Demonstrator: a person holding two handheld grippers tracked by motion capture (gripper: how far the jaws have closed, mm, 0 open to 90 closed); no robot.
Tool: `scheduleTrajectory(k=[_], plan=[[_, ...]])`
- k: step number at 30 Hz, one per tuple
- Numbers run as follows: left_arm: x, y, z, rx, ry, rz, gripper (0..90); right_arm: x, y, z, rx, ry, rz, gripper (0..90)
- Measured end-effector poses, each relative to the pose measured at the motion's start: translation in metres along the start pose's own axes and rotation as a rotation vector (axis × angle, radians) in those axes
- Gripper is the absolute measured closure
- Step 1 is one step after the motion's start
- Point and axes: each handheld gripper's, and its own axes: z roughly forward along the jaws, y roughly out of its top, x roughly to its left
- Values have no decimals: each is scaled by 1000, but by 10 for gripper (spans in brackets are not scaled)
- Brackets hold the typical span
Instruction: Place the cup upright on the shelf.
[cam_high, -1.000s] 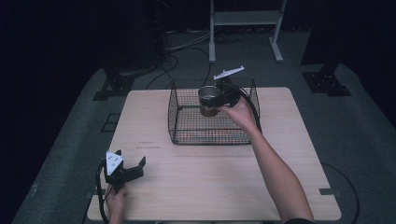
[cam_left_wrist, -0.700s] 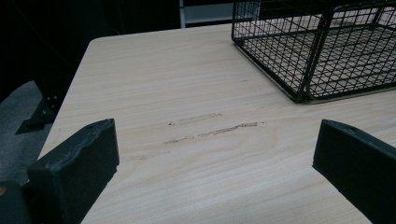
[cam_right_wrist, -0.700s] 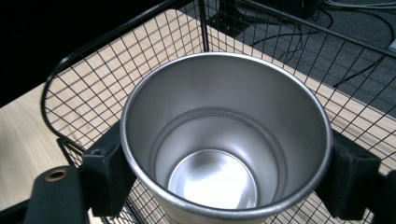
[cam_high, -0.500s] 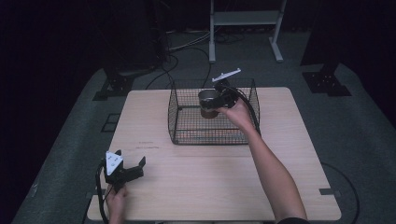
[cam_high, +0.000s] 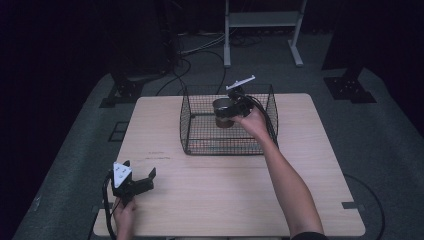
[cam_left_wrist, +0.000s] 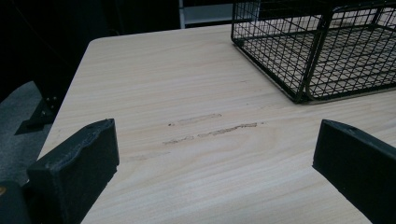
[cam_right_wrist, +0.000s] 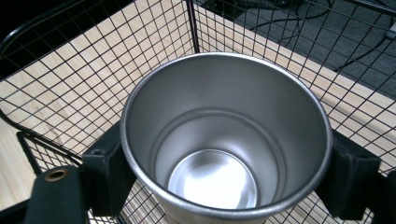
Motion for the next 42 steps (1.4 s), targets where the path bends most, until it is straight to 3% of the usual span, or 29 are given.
scheduleTrajectory(k=[20,42], plan=[[0,0,0,-1,1,-2,0,-11,-3,9,47,-52,12,179],[1,0,-1,-11,0,-4,0,-17,-10,27,114,-41,26,179]])
